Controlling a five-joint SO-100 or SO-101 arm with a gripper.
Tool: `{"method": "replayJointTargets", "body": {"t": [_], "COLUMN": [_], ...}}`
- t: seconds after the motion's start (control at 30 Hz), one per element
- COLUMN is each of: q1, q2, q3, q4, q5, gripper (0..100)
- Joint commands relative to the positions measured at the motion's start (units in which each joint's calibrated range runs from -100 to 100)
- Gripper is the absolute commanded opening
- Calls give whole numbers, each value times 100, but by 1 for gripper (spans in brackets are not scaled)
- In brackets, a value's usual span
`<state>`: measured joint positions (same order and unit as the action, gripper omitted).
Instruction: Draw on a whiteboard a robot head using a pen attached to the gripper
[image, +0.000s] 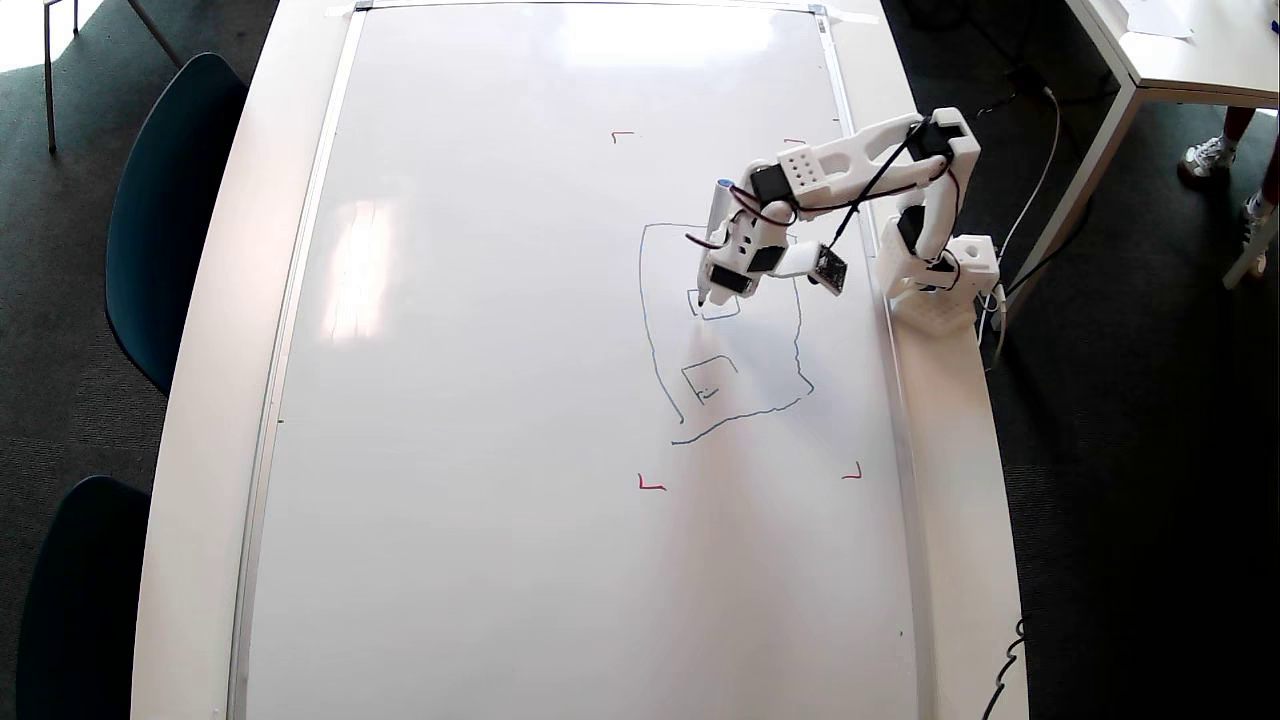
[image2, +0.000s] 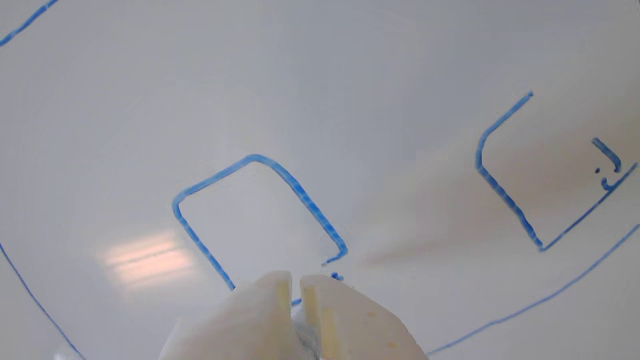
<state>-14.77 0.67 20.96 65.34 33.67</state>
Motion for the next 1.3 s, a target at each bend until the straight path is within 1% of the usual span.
{"method": "replayJointTargets", "body": {"t": [0.0,0.2,0.43,0.5,0.73,0.8,1.27], "q1": [-13,-330,-699,-765,-839,-853,-986], "q2": [-678,-906,-830,-822,-805,-805,-417], "q3": [-289,320,392,520,974,1001,1001], "q4": [416,460,434,182,-226,-348,-487], "q5": [-1,-28,-278,-379,-411,-507,-523], "gripper": [1,1,1,1,1,1,1]}}
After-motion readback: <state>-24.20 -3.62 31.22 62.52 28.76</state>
